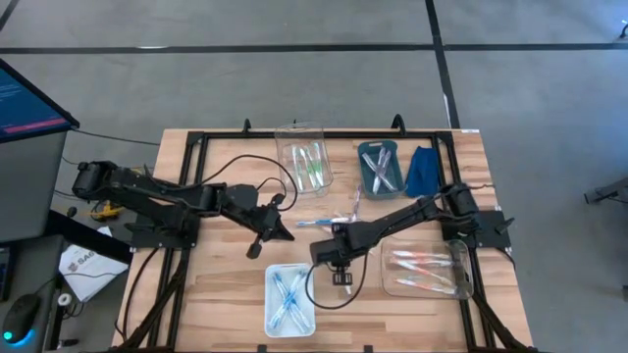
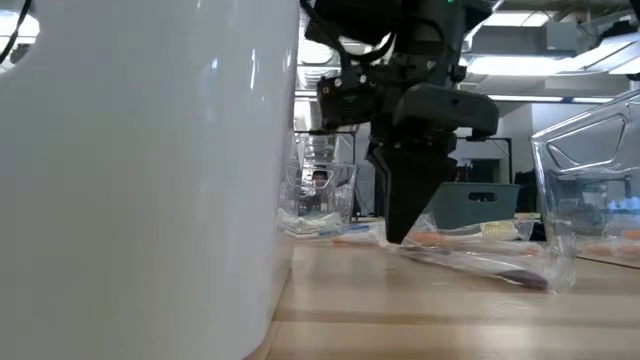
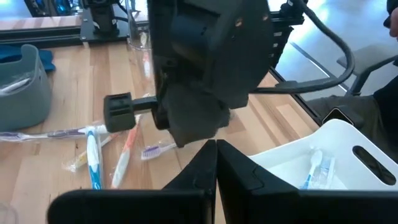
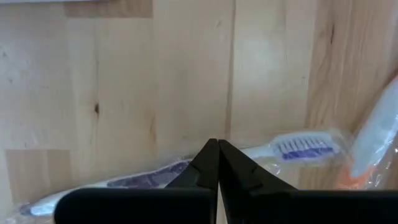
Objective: Pick & Place Toothbrushes
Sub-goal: Put the purple toothbrush into the green bin
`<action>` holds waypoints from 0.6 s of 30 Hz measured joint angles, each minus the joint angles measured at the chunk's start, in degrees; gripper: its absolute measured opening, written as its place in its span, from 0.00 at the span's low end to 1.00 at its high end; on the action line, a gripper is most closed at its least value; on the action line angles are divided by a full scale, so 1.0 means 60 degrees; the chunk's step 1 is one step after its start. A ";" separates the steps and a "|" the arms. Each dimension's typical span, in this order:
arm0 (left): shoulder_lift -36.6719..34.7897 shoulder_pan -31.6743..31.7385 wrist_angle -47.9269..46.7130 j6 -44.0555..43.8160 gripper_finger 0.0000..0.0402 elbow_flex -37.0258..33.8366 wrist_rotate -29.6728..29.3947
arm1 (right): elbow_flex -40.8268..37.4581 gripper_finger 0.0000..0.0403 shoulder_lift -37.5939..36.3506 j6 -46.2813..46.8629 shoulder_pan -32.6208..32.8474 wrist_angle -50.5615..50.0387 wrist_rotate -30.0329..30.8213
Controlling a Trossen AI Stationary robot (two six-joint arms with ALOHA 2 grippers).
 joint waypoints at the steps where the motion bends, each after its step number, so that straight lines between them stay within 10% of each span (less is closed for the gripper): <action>1: 0.0000 0.0002 0.0003 -0.0001 0.00 0.0000 -0.0001 | -0.0003 0.00 -0.0072 -0.0003 0.0047 -0.0010 0.0173; 11: 0.0000 0.0002 0.0007 -0.0026 0.00 0.0004 -0.0002 | 0.0004 0.00 -0.1318 0.1145 0.0167 -0.0026 0.1767; 18: 0.0000 -0.0006 0.0007 0.0003 0.00 -0.0001 0.0000 | 0.0004 0.00 -0.1984 0.3677 0.0204 -0.0567 0.0790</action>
